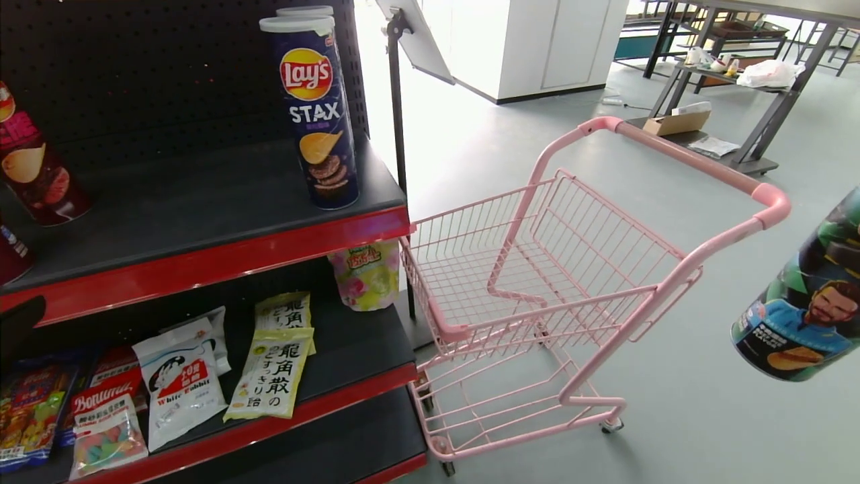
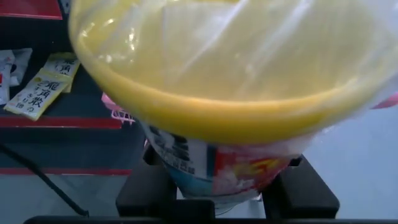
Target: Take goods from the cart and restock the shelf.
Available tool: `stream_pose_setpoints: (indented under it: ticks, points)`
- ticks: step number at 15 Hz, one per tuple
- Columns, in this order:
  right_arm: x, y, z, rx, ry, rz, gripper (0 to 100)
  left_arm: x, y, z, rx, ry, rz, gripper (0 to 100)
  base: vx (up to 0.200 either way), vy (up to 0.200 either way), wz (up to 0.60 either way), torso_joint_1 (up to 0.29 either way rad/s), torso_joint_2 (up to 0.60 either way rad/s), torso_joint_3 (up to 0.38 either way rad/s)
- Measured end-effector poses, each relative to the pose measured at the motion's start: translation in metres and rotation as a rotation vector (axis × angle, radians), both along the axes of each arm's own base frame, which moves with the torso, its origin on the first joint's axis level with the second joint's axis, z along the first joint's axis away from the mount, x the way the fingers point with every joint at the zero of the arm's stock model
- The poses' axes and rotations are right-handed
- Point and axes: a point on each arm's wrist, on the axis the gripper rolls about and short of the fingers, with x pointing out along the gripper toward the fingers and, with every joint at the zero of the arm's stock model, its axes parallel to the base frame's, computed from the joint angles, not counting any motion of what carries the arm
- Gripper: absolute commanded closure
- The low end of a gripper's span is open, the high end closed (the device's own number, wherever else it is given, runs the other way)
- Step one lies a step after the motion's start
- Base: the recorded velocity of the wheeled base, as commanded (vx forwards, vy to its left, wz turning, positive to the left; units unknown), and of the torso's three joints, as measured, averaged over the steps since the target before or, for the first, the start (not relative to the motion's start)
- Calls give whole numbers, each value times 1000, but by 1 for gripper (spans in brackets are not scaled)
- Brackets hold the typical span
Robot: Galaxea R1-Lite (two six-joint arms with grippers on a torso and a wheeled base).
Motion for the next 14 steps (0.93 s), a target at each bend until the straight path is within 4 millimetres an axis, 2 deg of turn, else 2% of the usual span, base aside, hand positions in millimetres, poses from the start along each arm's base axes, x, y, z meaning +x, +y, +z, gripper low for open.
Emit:
stream_pose_setpoints:
  ticks: [5,9,12,14]
  points:
    - [-12,-3,-12,-6,5,-8,100,-3,1,-5,0,1,0,0,0,0,600,1,0,5]
    - [-15,-3,-14,-18,-2,-3,100,-5,1,-5,-1,-6,-1,0,0,0,600,1,1,2]
    - [-15,-3,-18,-60,-9,-2,100,-6,1,-5,-2,-7,-1,0,0,0,0,0,0,0]
    - [-17,-4,-20,-66,-8,-2,100,-6,1,-5,-3,-6,-2,0,0,200,0,0,0,2]
